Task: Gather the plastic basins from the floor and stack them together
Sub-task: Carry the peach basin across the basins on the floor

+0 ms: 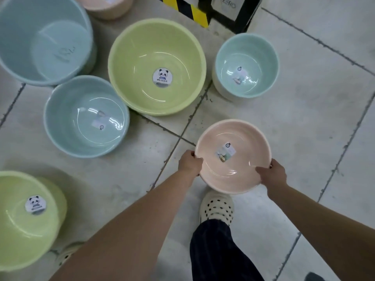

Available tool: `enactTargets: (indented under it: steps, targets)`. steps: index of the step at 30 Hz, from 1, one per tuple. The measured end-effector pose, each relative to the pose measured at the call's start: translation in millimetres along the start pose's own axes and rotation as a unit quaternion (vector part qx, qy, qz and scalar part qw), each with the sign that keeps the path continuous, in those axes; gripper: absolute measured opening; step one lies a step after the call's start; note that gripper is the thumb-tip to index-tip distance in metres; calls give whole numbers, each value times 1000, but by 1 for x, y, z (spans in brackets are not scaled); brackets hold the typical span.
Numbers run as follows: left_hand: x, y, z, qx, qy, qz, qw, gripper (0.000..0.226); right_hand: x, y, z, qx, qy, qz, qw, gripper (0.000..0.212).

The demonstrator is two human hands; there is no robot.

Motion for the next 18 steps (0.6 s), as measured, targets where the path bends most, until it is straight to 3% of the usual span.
enactTargets:
  steps: [4,7,10,12,14,16,18]
  targets:
    - [6,5,13,9,4,1,1000,30,7,-14,17,43,6,-12,999,38]
    - [5,4,9,6,55,-53,997,37,10,-16,19,98,11,-12,995,41]
    - [-19,-4,-4,1,93,-108,990,31,13,9,-3,86,-45,-75,992,49]
    - [-59,-10,-10,33,45,-154,987,20,21,40,-26,1,-106,-162,981,56]
    - [-114,-10,-16,63,-39,-249,966,10,44,78,-52,-113,-108,-220,963,62]
    - [-178,-7,-23,85,-153,-318,932,6,80,112,-79,-183,-48,-209,959,60]
    - [-241,4,-27,90,-291,-299,904,12,126,143,-104,-206,32,-159,965,53]
Point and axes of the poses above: each hand's wrist, its own z-axis towards the middle knuckle, its own x-axis out of the palm, y = z × x, the point moved 4 cm from there along z, towards the middle knuckle, and after that the axes turned 3 degrees about y, right-handed, at the moved point
